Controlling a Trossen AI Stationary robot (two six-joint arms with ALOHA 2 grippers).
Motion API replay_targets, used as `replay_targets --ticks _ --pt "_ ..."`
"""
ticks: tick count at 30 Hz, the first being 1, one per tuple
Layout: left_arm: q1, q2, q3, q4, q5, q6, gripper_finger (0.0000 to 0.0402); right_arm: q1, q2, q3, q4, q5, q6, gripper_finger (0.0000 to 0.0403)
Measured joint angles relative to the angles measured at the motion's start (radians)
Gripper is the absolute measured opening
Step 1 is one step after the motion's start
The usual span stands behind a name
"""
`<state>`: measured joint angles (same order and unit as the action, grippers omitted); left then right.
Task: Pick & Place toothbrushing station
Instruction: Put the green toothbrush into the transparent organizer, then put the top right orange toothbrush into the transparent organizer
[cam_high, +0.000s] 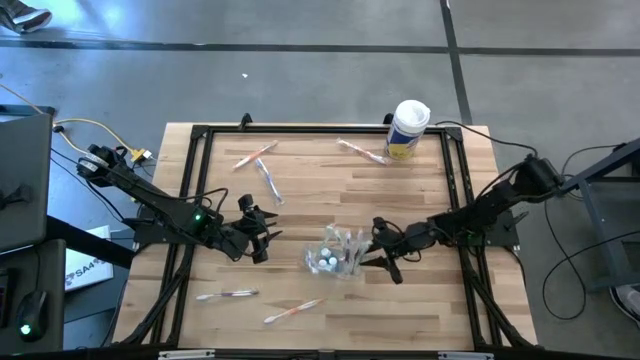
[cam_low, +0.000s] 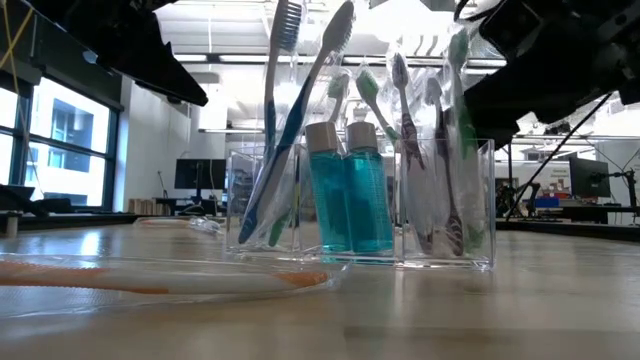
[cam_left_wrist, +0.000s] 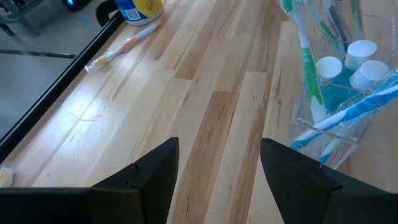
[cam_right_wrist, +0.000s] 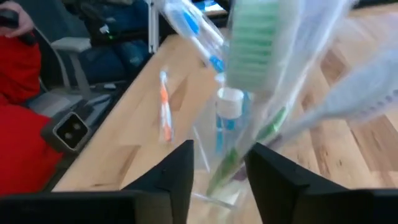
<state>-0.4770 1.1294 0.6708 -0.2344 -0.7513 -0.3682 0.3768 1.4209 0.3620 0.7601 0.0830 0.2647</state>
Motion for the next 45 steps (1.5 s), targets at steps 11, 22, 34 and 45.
replay_targets --ticks 11,22,34,45 --pt "0.0 0.0 0.0 -0.02 0.0 0.005 0.0223 0.056 -0.161 0.0 -0.133 -0.003 0.002 0.0188" --pt "0.0 0.0 0.0 -0.061 0.0 0.024 0.0223 0.14 -0.451 0.0 -0.573 0.05 0.177 0.0189" --pt "0.0 0.0 0.0 -0.06 0.0 0.023 0.0223 -0.052 -0.65 0.009 -0.819 0.316 0.179 0.0189" --pt "0.0 0.0 0.0 -0.06 0.0 0.023 0.0223 -0.427 -0.602 0.261 -0.99 0.225 -0.103 0.0189"
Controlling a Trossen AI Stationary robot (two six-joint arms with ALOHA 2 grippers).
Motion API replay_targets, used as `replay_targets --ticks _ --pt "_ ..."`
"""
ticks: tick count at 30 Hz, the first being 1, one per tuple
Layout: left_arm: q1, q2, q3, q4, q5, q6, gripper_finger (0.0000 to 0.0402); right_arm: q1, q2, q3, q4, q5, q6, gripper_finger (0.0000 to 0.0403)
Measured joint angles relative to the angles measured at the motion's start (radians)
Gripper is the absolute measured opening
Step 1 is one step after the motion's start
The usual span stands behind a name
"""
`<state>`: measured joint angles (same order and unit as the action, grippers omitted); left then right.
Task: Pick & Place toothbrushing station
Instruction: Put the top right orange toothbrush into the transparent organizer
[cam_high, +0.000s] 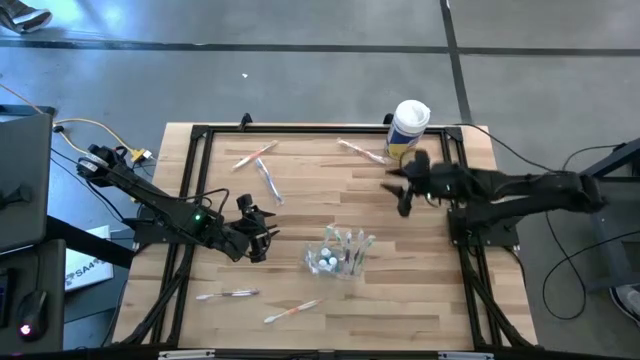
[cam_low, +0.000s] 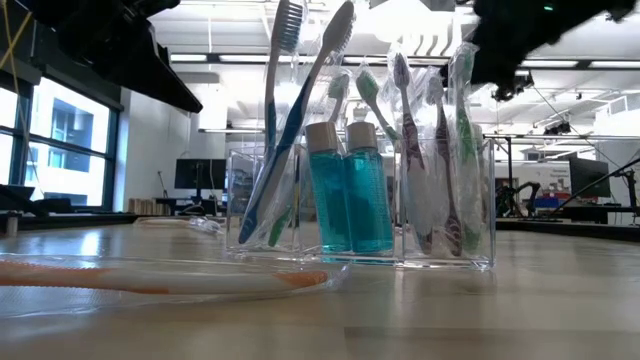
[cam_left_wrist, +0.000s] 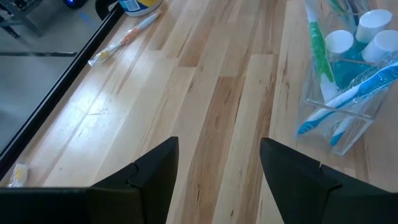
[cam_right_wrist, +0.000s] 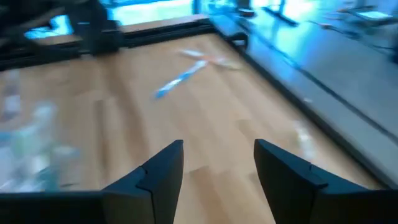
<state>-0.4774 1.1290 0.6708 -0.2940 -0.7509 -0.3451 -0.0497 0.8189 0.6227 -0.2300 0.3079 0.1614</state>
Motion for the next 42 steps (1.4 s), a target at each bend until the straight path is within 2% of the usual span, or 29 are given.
replay_targets --ticks 4,10,18,20,28,36,42 --pt "0.0 0.0 0.0 0.0 0.0 0.0 0.0223 -0.158 0.079 0.119 -0.11 -0.082 -0.033 0.0189" --pt "0.0 0.0 0.0 0.0 0.0 0.0 0.0223 -0.351 0.243 0.248 -0.124 -0.223 -0.081 0.0189" --pt "0.0 0.0 0.0 -0.001 0.0 0.0 0.0223 -0.52 0.55 0.414 -0.123 -0.338 -0.112 0.0189" --pt "0.0 0.0 0.0 -0.001 0.003 0.0 0.0223 -0.55 0.619 0.444 -0.122 -0.34 -0.114 0.0189" --pt "0.0 0.0 0.0 -0.025 0.012 -0.008 0.0223 -0.6 0.826 0.498 -0.111 -0.333 -0.216 0.0189" --pt "0.0 0.0 0.0 -0.054 0.014 -0.03 0.0223 -0.606 0.915 0.499 -0.095 -0.333 -0.225 0.0189" --pt "0.0 0.0 0.0 -0.054 0.015 -0.033 0.0223 -0.606 0.967 0.499 -0.075 -0.277 -0.246 0.0189"
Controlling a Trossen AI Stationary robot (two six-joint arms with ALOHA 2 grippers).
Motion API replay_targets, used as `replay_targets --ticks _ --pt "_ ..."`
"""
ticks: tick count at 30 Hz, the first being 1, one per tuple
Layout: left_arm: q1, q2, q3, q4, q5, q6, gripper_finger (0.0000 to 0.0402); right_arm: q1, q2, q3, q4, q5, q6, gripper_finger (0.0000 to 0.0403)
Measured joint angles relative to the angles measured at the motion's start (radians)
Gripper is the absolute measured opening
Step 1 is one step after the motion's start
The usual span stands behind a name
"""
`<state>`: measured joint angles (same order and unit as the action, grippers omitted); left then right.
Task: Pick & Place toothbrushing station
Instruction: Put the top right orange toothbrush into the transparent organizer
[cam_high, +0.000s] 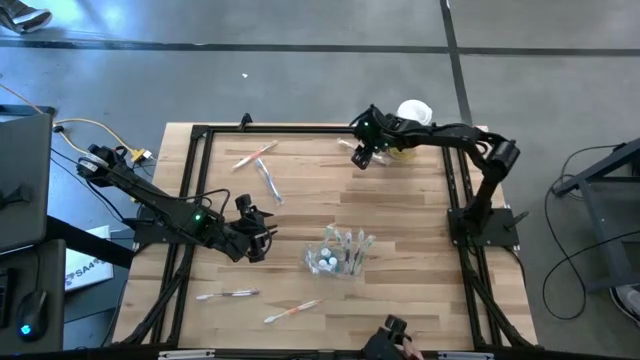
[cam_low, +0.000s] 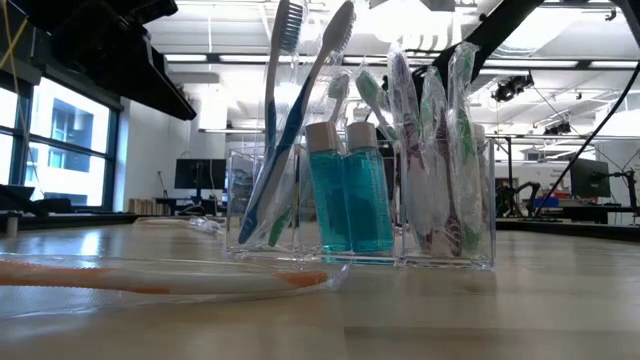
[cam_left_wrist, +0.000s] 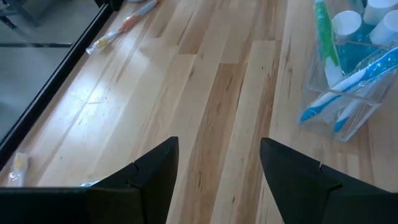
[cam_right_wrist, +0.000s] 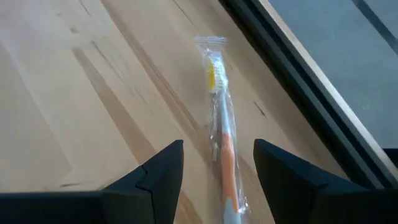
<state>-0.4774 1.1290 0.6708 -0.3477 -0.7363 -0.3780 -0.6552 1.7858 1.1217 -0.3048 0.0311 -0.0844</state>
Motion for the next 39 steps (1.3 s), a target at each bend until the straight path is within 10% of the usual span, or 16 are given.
replay_targets --ticks 28,39 --pt "0.0 0.0 0.0 -0.003 0.001 -0.003 0.0223 -0.007 0.151 0.001 0.004 -0.011 -0.027 0.0183" --pt "0.0 0.001 0.0 -0.004 0.001 -0.012 0.0223 0.003 0.152 0.003 -0.058 -0.027 0.024 0.0016"
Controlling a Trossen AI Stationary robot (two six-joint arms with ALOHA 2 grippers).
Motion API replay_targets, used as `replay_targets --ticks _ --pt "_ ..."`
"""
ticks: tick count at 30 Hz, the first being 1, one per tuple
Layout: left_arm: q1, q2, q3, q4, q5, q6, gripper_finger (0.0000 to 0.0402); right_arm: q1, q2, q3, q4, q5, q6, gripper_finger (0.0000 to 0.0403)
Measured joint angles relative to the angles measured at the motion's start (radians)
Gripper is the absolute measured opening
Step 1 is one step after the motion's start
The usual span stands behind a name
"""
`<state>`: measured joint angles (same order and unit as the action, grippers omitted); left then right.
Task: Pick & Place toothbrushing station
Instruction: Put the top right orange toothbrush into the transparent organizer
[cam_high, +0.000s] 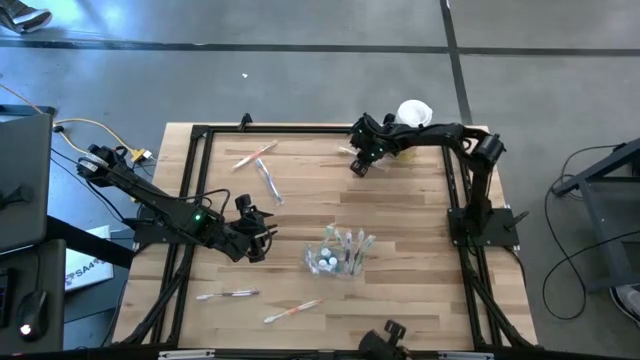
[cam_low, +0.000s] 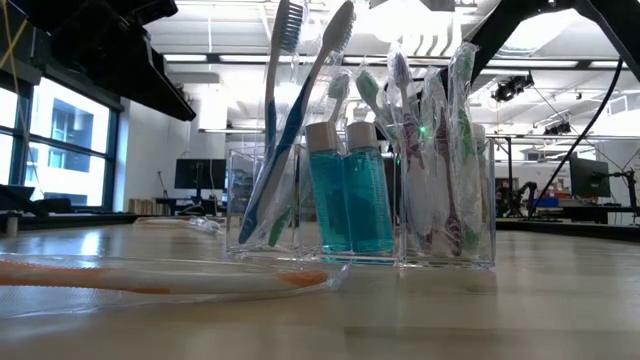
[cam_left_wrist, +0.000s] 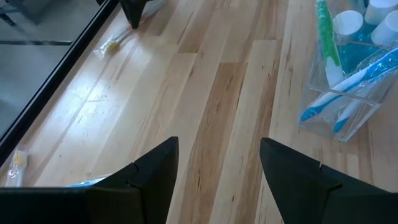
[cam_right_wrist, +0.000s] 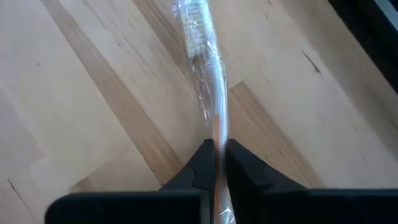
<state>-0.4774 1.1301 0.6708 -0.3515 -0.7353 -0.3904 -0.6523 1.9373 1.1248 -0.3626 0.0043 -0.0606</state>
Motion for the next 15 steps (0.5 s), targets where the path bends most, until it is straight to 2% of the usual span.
replay_targets --ticks 8,12,15 --pt "0.0 0.0 0.0 -0.014 0.0 0.0 0.0223 0.064 -0.025 -0.005 -0.02 0.127 -0.008 0.0009" --pt "0.0 0.0 0.0 -0.015 0.0 0.0 0.0223 0.102 -0.093 -0.009 -0.042 0.134 -0.011 0.0008" --pt "0.0 0.0 0.0 -0.005 0.0 0.0 0.0223 0.133 -0.166 -0.007 -0.065 0.18 -0.012 0.0008"
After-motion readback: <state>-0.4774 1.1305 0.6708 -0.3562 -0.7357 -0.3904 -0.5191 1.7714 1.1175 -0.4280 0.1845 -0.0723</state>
